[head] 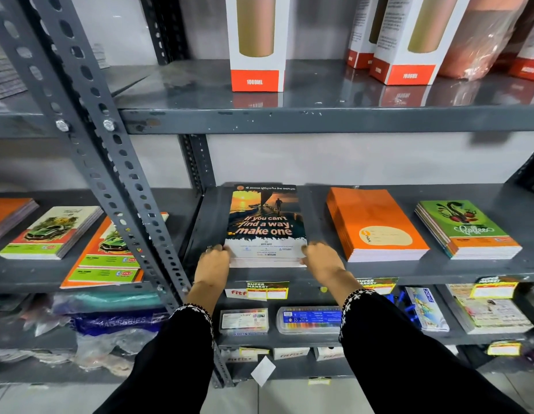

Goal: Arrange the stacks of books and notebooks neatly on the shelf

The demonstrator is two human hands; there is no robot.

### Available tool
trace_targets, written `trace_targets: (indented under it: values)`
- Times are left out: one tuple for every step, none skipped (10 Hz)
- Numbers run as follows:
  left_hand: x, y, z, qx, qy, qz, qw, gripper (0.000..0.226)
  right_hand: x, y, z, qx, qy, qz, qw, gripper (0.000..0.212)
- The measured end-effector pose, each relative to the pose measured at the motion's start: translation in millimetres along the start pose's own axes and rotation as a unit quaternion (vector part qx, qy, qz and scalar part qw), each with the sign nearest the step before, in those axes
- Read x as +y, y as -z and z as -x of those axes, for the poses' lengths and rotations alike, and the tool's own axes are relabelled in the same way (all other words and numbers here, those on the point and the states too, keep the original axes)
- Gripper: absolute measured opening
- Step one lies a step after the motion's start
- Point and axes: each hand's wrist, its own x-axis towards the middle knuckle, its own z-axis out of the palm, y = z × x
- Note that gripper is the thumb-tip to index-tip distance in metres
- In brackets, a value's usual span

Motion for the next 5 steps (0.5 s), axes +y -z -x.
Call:
trace_targets:
  values:
    - [2,-3,0,0.006,-0.005,-0.019,1.000,0.045,1,-3,0,0.007,0.007,0.011,1.000,0.033]
    - [2,-2,1,0.000,-0.006,-0.037,0.999,0.043,1,-4,0,0.007,0.010,0.018,1.000,0.033]
    - [3,0,-2,-0.008,-0.006,-0.039,0.999,0.044,1,-3,-1,0.010,0.008,0.010,1.000,0.032]
    - [6,10,3,-0.026,0.008,-0.023,0.999,0.040,0,2,7,0.006,-0.006,-0.020,1.000,0.039]
    - [13,8,9,-0.010,0.034,-0.037,0.999,0.046,5,-2,11,0.041,-0.015,-0.038,0.998,0.058]
